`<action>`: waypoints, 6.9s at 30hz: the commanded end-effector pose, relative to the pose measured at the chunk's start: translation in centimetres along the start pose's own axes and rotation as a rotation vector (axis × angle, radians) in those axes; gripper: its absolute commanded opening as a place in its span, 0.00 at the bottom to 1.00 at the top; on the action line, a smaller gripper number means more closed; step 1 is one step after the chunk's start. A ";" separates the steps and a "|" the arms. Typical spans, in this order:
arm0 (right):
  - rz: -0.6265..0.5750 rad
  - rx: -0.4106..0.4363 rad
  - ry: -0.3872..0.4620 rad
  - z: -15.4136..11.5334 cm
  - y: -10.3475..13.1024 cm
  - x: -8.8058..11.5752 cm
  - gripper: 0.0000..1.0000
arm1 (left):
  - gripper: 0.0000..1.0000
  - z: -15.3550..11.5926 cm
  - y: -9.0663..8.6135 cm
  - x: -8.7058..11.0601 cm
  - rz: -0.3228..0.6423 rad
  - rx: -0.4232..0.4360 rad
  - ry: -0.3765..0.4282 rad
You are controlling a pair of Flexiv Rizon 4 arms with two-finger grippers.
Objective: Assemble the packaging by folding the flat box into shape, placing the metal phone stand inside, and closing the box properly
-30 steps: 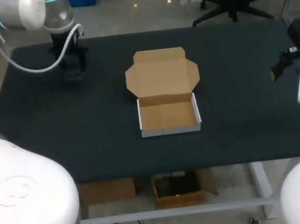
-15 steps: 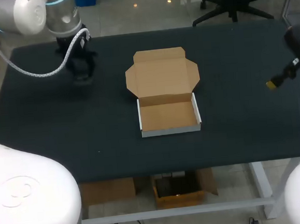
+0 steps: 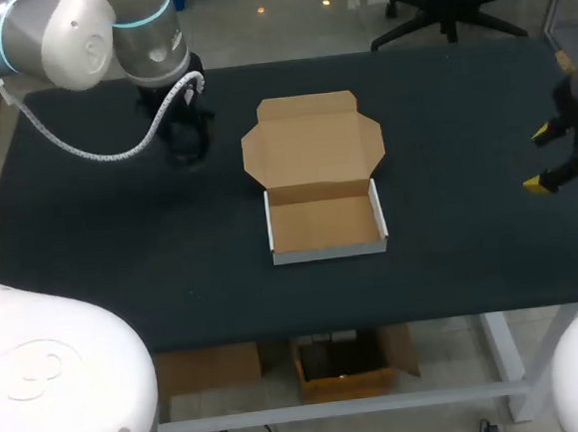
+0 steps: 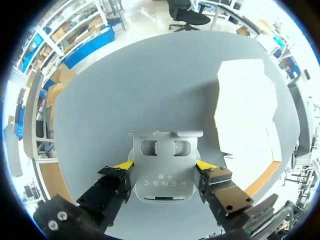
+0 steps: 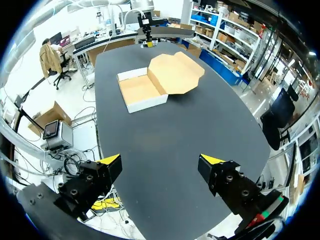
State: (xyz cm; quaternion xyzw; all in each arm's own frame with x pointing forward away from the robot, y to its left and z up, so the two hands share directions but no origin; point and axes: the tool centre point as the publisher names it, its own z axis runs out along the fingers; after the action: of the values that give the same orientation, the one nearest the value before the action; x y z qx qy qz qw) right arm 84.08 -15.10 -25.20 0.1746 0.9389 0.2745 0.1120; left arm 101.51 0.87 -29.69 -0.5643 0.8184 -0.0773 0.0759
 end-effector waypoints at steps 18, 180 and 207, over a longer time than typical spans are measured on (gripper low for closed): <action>-0.182 -0.101 0.076 1.4 0.6 -0.1 1.00 | 0.00 -1.6 0.2 4.7 0.085 0.018 -0.010; -0.197 -0.132 0.187 8.3 3.2 2.6 1.00 | 1.00 5.3 5.4 25.9 -0.214 -0.141 0.074; -0.197 -0.132 0.187 8.3 3.2 2.6 1.00 | 1.00 6.9 9.1 29.3 -0.341 -0.165 -0.004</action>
State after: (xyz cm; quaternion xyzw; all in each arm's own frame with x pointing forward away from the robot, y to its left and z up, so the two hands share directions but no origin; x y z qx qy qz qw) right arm 85.09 -7.54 -30.53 0.0481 0.9381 0.3374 0.0622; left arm 85.07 -23.58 -39.60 -0.6967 0.7171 -0.0181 0.0072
